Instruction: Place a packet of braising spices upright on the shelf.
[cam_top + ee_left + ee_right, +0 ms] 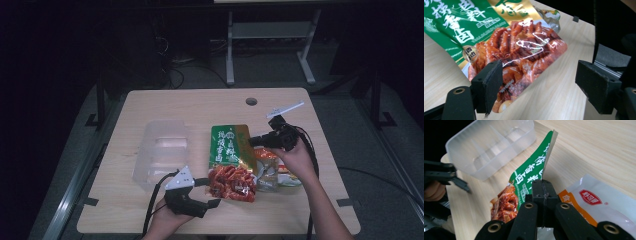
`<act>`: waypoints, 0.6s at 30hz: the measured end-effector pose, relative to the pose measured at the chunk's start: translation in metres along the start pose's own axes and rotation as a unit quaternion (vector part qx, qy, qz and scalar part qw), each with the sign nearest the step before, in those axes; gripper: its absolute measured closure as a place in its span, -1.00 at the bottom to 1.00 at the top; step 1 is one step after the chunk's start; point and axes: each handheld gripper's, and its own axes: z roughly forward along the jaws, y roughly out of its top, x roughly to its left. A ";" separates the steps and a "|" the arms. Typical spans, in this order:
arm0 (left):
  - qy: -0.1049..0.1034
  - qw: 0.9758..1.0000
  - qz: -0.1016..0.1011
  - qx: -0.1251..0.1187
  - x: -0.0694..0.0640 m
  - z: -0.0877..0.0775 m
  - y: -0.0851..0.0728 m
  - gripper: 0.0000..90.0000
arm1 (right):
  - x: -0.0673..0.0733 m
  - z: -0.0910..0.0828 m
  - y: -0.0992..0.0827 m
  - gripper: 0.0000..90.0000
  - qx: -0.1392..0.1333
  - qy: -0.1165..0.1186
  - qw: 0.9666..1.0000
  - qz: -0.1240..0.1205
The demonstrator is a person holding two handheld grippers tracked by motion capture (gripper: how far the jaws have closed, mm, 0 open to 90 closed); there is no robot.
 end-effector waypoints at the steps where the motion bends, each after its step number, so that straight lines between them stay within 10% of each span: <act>1: 0.006 1.000 0.007 0.004 0.001 0.002 0.002 -0.51 | 0.002 -0.003 -0.001 1.00 -0.005 0.003 1.000 -0.001; 18: 0.063 0.992 -0.105 -0.011 0.041 0.055 0.021 -0.49 | 0.021 -0.040 -0.007 1.00 -0.049 -0.005 0.998 -0.042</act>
